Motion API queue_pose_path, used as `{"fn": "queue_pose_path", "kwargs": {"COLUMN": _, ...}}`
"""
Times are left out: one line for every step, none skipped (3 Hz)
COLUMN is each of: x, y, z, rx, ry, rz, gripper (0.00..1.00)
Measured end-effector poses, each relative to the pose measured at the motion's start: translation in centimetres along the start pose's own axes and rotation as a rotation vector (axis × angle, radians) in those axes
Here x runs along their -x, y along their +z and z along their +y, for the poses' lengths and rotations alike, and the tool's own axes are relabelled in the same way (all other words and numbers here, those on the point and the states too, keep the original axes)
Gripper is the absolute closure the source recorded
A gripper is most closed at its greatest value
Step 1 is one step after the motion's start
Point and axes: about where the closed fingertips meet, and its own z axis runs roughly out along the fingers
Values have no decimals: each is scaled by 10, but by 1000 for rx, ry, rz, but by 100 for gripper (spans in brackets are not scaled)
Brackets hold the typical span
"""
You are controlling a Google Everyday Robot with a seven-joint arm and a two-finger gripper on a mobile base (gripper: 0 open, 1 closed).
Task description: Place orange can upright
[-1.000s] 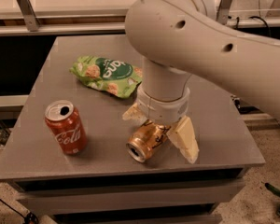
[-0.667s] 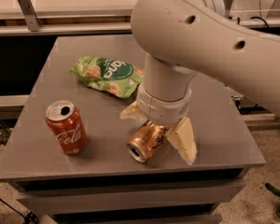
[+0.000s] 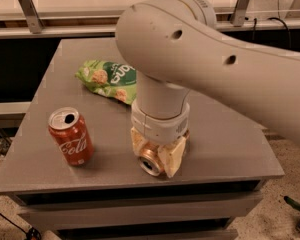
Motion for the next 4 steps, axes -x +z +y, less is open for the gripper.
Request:
{"fn": "queue_pose_path", "kwargs": {"x": 14, "y": 3, "z": -6, "rx": 24, "ry": -5, "rz": 8, "gripper": 45}}
{"fn": "queue_pose_path", "kwargs": {"x": 21, "y": -15, "z": -8, "rx": -11, "ry": -17, "rz": 13, "gripper": 61}}
{"fn": "queue_pose_path", "kwargs": {"x": 0, "y": -39, "z": -5, "rx": -115, "ry": 10, "rz": -47, "gripper": 86}}
{"fn": "queue_pose_path", "kwargs": {"x": 0, "y": -45, "z": -6, "rx": -134, "ry": -7, "rz": -50, "gripper": 100}}
